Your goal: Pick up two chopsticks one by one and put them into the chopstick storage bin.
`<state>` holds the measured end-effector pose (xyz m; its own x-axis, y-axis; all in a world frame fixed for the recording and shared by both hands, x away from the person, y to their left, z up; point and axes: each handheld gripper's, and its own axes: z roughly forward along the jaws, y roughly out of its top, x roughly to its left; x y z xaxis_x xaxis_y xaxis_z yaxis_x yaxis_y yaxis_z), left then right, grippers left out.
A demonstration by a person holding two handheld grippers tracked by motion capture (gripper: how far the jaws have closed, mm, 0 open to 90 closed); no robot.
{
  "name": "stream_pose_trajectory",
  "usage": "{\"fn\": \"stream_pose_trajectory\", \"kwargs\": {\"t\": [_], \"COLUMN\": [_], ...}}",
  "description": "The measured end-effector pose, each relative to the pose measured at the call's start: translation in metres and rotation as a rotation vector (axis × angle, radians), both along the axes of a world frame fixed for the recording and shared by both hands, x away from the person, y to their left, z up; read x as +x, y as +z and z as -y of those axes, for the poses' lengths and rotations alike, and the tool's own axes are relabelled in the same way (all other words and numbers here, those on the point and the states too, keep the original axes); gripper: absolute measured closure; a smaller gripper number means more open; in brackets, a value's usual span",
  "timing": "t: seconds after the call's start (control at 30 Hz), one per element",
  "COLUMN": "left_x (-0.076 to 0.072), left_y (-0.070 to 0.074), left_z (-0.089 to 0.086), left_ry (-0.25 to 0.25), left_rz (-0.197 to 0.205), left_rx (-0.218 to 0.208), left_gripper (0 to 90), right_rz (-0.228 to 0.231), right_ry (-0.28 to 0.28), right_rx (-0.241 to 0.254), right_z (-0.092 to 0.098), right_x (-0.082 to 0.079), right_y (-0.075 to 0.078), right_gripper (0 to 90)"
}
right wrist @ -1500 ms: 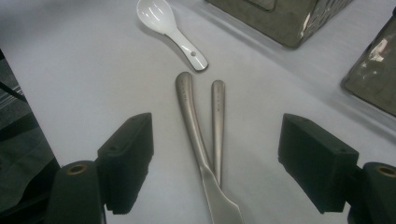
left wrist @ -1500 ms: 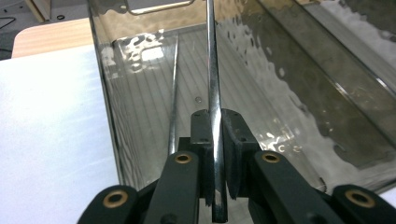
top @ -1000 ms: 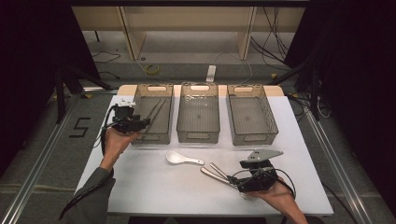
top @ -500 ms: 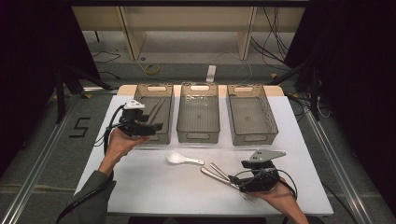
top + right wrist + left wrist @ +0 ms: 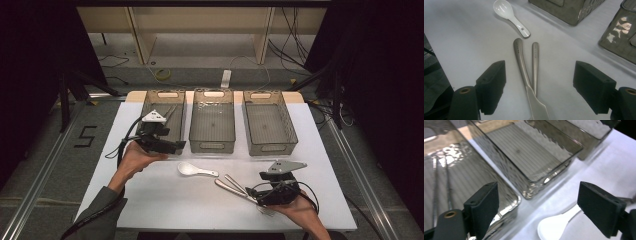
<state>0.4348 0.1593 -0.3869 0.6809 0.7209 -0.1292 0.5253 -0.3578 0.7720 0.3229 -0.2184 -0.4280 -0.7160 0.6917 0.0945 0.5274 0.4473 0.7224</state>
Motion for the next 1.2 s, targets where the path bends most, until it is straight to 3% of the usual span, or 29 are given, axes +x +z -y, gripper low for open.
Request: {"fn": "stream_pose_trajectory", "kwargs": {"t": [0.43,0.9,1.2], "left_x": [-0.005,-0.011,-0.011], "left_y": [-0.007,-0.022,-0.031], "left_z": [0.018,0.04,0.047], "left_ry": [-0.08,-0.156,-0.179], "left_rz": [-0.018,-0.039,-0.06], "left_rx": [0.033,0.132,0.166], "left_gripper": [16.0,16.0,15.9], "right_rz": [-0.008,-0.011,-0.011], "right_ry": [0.0,0.007,0.01], "right_rx": [0.004,-0.001,-0.003], "right_z": [0.0,-0.001,-0.001], "right_x": [0.001,0.001,0.001], "right_y": [-0.002,-0.002,-0.003], "right_gripper": [27.3,27.3,27.3]}}
